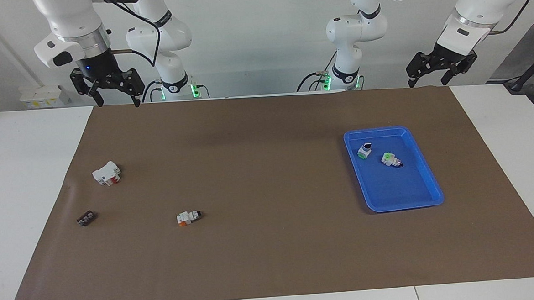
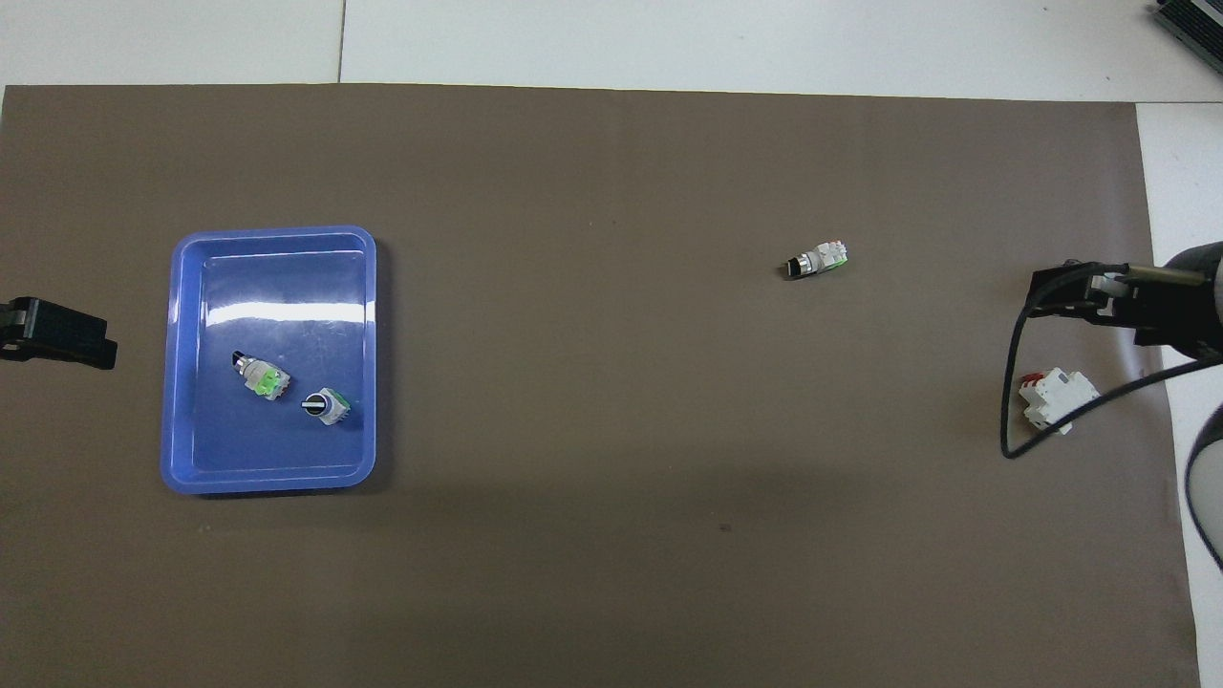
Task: Turn and place switch with both arms
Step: 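Move the right gripper toward the small green-and-white switch on the mat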
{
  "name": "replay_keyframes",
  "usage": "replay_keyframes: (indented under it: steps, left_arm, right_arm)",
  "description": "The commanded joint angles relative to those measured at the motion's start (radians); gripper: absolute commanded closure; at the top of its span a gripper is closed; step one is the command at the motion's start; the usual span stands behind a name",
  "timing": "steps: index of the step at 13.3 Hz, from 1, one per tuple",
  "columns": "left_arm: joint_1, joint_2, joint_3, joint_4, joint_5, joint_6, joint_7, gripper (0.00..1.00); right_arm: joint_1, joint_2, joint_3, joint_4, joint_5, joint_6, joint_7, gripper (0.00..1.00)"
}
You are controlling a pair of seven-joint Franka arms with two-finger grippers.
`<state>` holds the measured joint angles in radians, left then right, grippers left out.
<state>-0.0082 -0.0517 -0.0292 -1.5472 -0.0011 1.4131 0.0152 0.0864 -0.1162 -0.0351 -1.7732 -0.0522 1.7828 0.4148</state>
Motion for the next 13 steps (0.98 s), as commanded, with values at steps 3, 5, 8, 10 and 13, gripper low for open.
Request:
replay_keyframes:
  steps: [3, 5, 8, 10, 13]
  left_arm:
    - [0.011, -0.027, -0.006, -0.027, -0.014, -0.006, 0.002, 0.0]
    - [0.011, -0.027, -0.006, -0.027, -0.014, -0.006, 0.002, 0.0]
    - [0.011, -0.027, -0.006, -0.027, -0.013, -0.006, 0.002, 0.0]
    - [0.011, -0.027, -0.006, -0.027, -0.013, -0.006, 0.002, 0.0]
    - [0.011, -0.027, -0.006, -0.027, -0.013, -0.006, 0.002, 0.0]
  right_arm:
    - [0.003, 0.169, 0.007, -0.066, 0.006, 0.272, 0.498, 0.0]
    - [0.012, 0.289, 0.011, -0.051, 0.083, 0.383, 0.652, 0.0]
    - [0.027, 0.424, 0.012, 0.023, 0.193, 0.449, 0.801, 0.0]
    - [0.03, 0.487, 0.012, 0.044, 0.219, 0.458, 0.838, 0.0]
    - [0.029, 0.581, 0.011, 0.081, 0.296, 0.466, 0.842, 0.0]
